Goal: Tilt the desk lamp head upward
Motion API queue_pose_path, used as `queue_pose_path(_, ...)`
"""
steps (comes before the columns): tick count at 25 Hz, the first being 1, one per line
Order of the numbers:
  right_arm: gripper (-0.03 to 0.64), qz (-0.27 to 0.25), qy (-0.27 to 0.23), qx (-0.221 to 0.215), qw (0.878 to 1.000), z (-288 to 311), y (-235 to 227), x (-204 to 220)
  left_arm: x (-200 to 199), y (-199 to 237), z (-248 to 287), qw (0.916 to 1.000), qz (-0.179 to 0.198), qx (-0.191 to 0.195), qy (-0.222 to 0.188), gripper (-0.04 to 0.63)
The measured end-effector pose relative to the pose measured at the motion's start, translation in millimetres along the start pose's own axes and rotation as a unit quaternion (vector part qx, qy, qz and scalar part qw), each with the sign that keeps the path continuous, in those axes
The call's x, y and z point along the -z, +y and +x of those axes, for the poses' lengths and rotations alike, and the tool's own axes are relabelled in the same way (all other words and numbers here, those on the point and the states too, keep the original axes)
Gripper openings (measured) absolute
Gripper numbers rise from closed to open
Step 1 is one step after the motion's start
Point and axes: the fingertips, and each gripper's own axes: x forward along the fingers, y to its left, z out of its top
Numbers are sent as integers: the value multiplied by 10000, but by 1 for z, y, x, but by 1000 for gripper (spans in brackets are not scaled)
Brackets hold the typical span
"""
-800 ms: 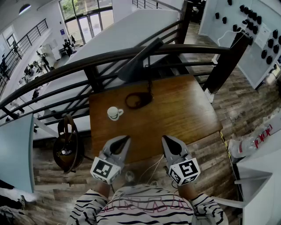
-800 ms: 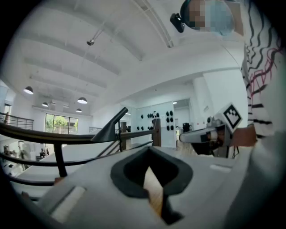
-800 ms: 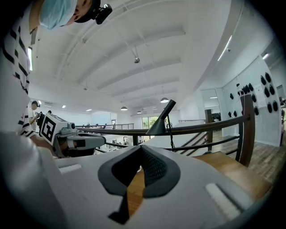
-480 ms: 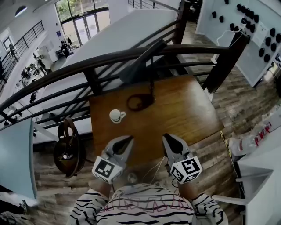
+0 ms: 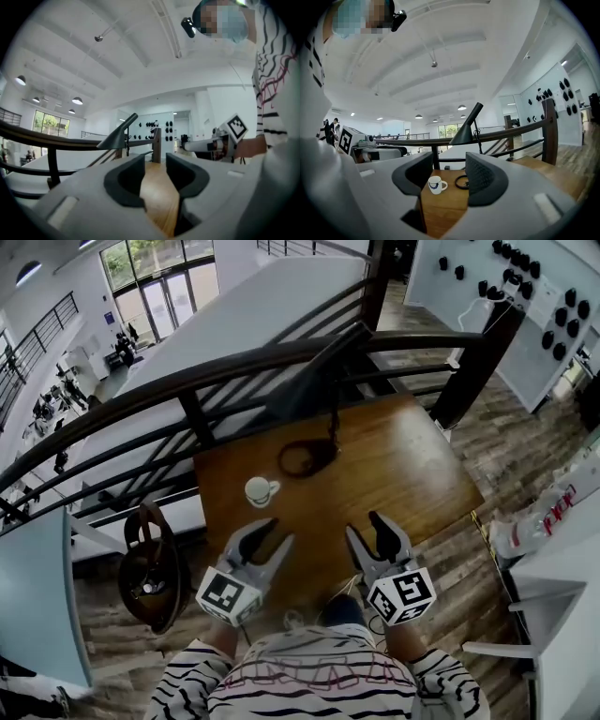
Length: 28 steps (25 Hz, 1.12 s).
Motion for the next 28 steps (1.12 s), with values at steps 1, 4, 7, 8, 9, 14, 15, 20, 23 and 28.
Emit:
queue_pose_path(1, 206, -46, 17, 24, 10000, 3, -3, 1, 2, 4, 2, 10000, -42, -8, -21, 146)
queue_pose_path(4, 213, -131, 79, 70, 9999, 16, -11, 1, 5, 17, 9, 9999, -134, -17, -38, 175)
queue_pose_path(7, 213, -138, 156, 19, 9998, 37, -16, -4, 1, 35, 16, 9997, -245, -71, -23, 200)
queue_pose_path(8, 213, -152, 172, -18, 9997, 46, -19, -6, 0, 41, 19, 9996, -261, -97, -5, 212)
queue_pose_path(9, 213, -170, 180, -56, 9997, 54, -23, -7, -1, 46, 23, 9996, -270, -129, 15, 218)
queue_pose_path(14, 211, -346, 237, -241, 9988, 93, -51, -8, -5, 76, 48, 9990, -284, -359, 17, 219)
queue_pose_path(15, 210, -400, 256, -266, 9985, 100, -58, -8, -4, 81, 54, 9987, -307, -407, 19, 219)
queue_pose_path(20, 202, -574, 368, -418, 9968, 136, -100, -9, -4, 114, 94, 9964, -459, -713, -28, 219)
queue_pose_path(23, 198, -627, 416, -481, 9960, 155, -131, -12, -6, 128, 121, 9952, -473, -850, -32, 219)
queue_pose_path(28, 181, -738, 334, -533, 9953, 190, -173, -23, -5, 150, 155, 9929, -547, -1055, -26, 214)
